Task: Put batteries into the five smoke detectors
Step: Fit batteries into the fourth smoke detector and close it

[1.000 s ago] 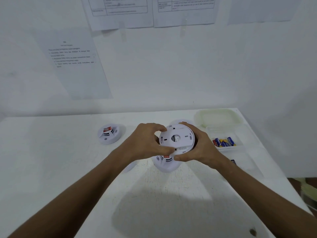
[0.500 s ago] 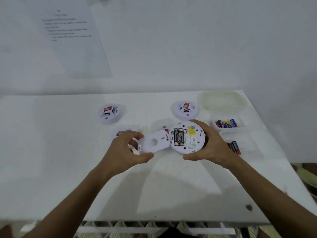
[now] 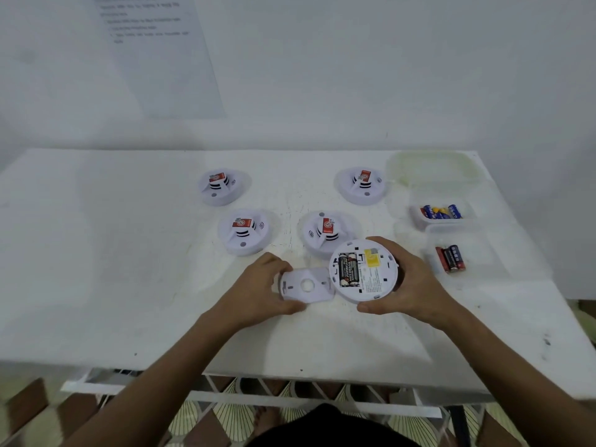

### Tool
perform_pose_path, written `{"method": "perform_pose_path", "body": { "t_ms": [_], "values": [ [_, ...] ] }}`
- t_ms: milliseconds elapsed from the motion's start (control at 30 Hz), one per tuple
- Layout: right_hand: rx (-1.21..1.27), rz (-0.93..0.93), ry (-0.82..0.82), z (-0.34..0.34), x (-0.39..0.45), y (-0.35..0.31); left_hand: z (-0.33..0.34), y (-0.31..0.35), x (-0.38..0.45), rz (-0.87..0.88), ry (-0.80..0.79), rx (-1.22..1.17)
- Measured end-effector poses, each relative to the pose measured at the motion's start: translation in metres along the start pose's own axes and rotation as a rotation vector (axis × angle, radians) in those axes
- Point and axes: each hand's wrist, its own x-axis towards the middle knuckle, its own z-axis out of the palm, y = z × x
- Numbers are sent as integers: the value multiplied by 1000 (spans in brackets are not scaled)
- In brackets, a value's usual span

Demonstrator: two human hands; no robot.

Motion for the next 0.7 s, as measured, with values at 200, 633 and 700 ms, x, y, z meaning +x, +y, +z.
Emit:
{"method": "perform_pose_path", "body": {
  "t_ms": [200,633,700],
  "values": [
    [12,-1,-16,4,-2,1,-3,3,0,6,-38,32],
    [57,-110,7,-32,15,-16,-40,101,38,217,65,-120],
    [54,-132,19,-42,17,-17,-41,115,47,235,49,-96]
  ]
}}
